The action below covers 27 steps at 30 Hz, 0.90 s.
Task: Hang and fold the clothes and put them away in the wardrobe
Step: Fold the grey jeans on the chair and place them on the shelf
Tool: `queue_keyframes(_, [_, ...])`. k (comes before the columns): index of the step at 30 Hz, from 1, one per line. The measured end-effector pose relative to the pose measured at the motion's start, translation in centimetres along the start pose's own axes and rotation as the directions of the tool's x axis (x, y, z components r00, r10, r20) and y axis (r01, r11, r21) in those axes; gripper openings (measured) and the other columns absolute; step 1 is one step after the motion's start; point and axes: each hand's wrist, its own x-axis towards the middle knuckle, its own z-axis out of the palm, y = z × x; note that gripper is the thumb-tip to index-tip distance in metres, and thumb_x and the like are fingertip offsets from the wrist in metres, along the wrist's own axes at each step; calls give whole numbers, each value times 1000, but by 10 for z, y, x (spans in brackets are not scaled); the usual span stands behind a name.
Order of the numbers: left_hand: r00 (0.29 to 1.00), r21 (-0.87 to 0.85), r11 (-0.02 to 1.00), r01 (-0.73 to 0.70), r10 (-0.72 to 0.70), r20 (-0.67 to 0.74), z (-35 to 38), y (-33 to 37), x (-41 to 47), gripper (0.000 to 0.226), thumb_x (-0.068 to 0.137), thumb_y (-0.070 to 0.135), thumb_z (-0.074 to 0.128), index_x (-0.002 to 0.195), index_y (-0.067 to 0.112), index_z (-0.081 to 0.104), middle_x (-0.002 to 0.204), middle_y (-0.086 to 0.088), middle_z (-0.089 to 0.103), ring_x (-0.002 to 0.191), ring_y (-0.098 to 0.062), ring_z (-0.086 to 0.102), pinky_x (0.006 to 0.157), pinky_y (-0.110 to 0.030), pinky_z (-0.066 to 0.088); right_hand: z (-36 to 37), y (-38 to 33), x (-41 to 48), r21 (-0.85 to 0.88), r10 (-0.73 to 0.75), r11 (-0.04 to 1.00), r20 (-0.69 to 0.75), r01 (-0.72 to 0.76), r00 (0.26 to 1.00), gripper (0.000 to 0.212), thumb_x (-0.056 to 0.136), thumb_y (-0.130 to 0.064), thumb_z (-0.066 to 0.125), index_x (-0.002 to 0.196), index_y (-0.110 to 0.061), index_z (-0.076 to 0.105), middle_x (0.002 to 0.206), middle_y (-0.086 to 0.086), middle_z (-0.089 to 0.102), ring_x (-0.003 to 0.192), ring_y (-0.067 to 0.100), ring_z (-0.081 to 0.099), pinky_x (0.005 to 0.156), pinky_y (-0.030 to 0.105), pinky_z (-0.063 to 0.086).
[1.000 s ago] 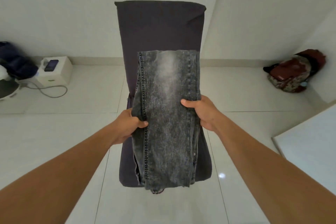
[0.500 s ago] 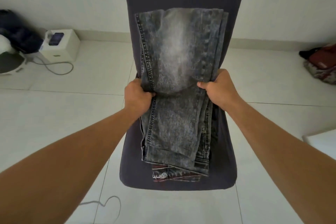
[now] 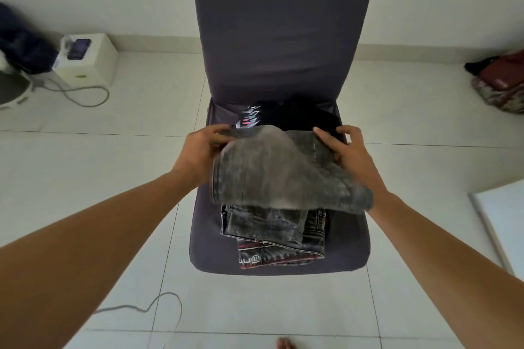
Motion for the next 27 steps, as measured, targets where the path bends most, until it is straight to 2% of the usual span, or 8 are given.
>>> queue_keyframes(4, [988, 357, 922, -149, 128, 83, -10, -14, -3, 42, 83, -17, 56, 100, 12, 80, 144, -2, 52, 129, -18, 53, 109, -28, 42, -1, 13, -10, -80, 3, 997, -56, -8, 998, 45, 100, -18, 59, 142, -25, 47, 97, 12, 66, 82, 24, 63, 75, 35, 51])
queue_keyframes(6, [994, 236, 969, -70, 47, 102, -7, -16, -6, 39, 85, -17, 51, 95, 9, 79, 142, -4, 50, 131, -23, 52, 86, -40, 60, 1, 10, -12, 188, 234, 955, -12, -228, 972, 29, 103, -31, 54, 129, -19, 59, 97, 9, 71, 82, 21, 66, 66, 32, 52])
queue_keyframes(9, [990, -1, 995, 104, -103, 93, -4, -13, -5, 17, 77, 1, 66, 85, 7, 80, 143, -4, 53, 122, -34, 59, 73, -44, 63, 2, 11, -18, 494, 393, 737, 243, -462, 887, 60, 99, -65, 40, 112, -15, 69, 90, 6, 76, 86, 24, 72, 79, 38, 55])
queue_keyframes(11, [993, 21, 996, 91, -93, 70, -6, -17, 1, 12, 66, 20, 80, 78, 20, 81, 138, -9, 59, 116, -33, 64, 89, -48, 59, 8, 9, -19, 394, 324, 817, 289, -420, 901, 61, 88, -69, 58, 119, -19, 71, 107, 5, 77, 101, 25, 73, 95, 46, 53])
queue_keyframes(15, [995, 123, 989, 76, -67, -79, -1, -18, 2, 27, 76, 11, 84, 95, 27, 71, 118, -3, 68, 101, -34, 68, 89, -38, 56, 31, 8, -24, 309, 269, 905, 121, -294, 956, 24, 94, -24, 72, 116, -16, 72, 103, 5, 77, 100, 27, 73, 95, 48, 56])
queue_keyframes(19, [990, 240, 966, 99, -71, -124, 19, -25, -7, 43, 91, 8, 64, 129, 14, 43, 122, -4, 58, 109, -26, 57, 89, -35, 46, 53, 25, -25, -88, 258, 961, -48, -262, 965, 54, 93, -39, 69, 135, -15, 44, 136, 13, 47, 123, 36, 51, 104, 51, 47])
queue_keyframes(22, [978, 151, 969, 196, -181, -104, 36, -24, -10, 59, 96, 32, 54, 146, 14, 29, 140, -13, 51, 127, -33, 49, 104, -42, 42, 53, 33, -19, -74, 316, 945, -38, -318, 948, 75, 87, -47, 73, 141, -17, 29, 142, 13, 44, 129, 40, 46, 107, 56, 43])
queue_keyframes(27, [895, 88, 891, 445, -441, -61, 43, -27, -10, 135, 32, 92, 74, 142, 22, 40, 135, -6, 57, 126, -36, 51, 103, -54, 47, 40, 33, -8, -104, 308, 946, -18, -308, 951, 77, 65, -63, 78, 127, -22, 60, 117, 3, 68, 113, 33, 63, 96, 53, 53])
